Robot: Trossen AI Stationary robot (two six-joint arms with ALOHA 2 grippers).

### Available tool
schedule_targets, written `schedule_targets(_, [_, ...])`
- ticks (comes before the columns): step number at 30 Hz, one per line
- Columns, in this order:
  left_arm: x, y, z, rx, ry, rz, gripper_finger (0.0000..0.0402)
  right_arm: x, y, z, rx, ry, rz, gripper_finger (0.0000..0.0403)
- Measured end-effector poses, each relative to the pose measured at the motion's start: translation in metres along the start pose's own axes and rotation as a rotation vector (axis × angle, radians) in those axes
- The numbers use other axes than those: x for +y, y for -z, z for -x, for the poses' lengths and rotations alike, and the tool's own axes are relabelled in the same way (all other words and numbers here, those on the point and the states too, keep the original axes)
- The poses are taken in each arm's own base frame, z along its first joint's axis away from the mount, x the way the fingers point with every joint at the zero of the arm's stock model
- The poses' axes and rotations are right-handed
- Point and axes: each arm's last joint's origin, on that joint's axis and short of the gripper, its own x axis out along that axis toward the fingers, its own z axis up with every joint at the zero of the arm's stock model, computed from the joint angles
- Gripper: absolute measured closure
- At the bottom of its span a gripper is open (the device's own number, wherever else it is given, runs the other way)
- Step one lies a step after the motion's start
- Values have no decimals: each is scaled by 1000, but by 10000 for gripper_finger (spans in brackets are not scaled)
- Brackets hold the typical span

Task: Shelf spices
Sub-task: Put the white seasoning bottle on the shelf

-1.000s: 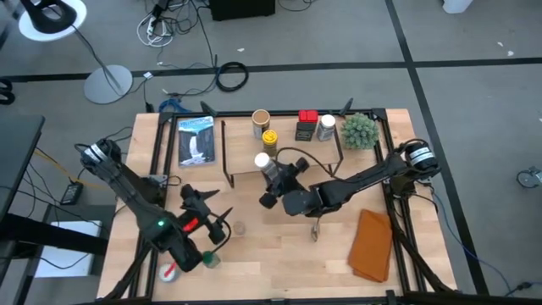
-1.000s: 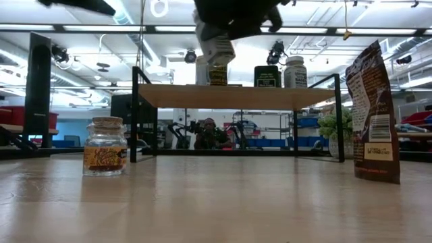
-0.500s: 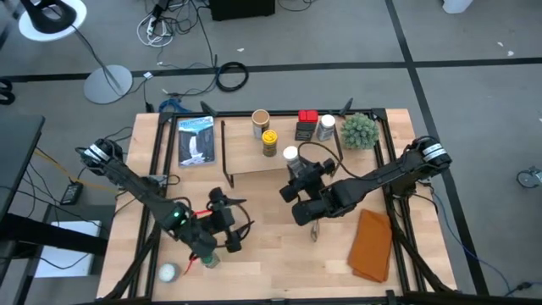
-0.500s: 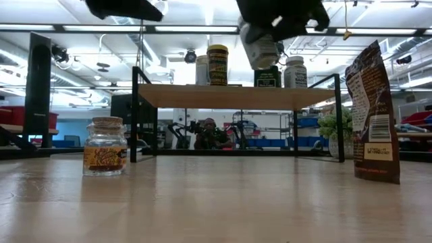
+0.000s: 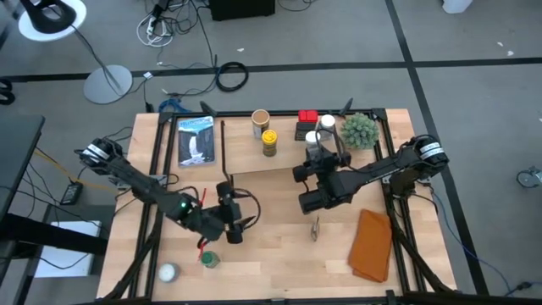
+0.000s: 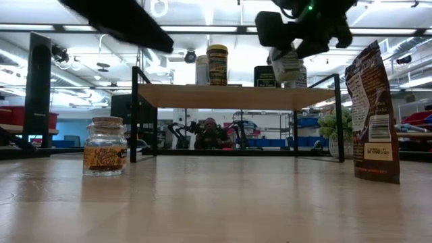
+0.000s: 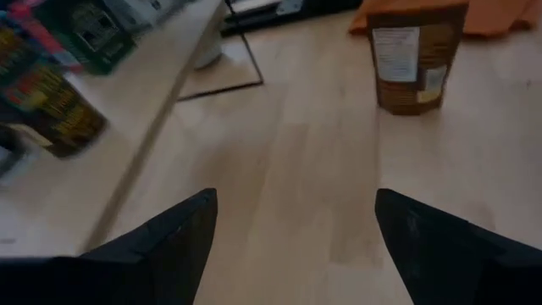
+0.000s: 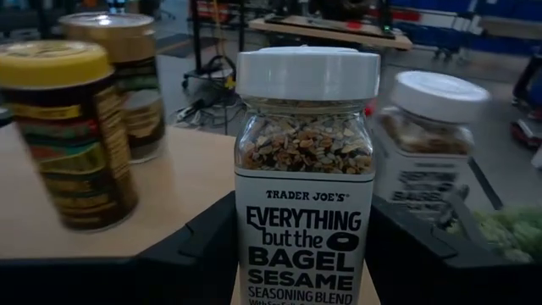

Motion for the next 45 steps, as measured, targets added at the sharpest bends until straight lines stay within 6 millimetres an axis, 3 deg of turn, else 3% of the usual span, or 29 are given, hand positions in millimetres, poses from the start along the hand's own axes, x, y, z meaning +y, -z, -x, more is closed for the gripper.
schedule_targets(6, [25,20,-7,-99,135,109,76,-9,2,-1,29,32,10,194])
schedule_targets(10, [37,22,-4,-123,196,120,76,-15,12,-9,46,63,2,194])
schedule_targets(16, [39,25,-2,-108,201,107,76,-27,30,-11,-9,73,-57,194])
schedule_targets(45, [42,25,-4,-92,189,110,76,-35,27,-8,7,95,44,169])
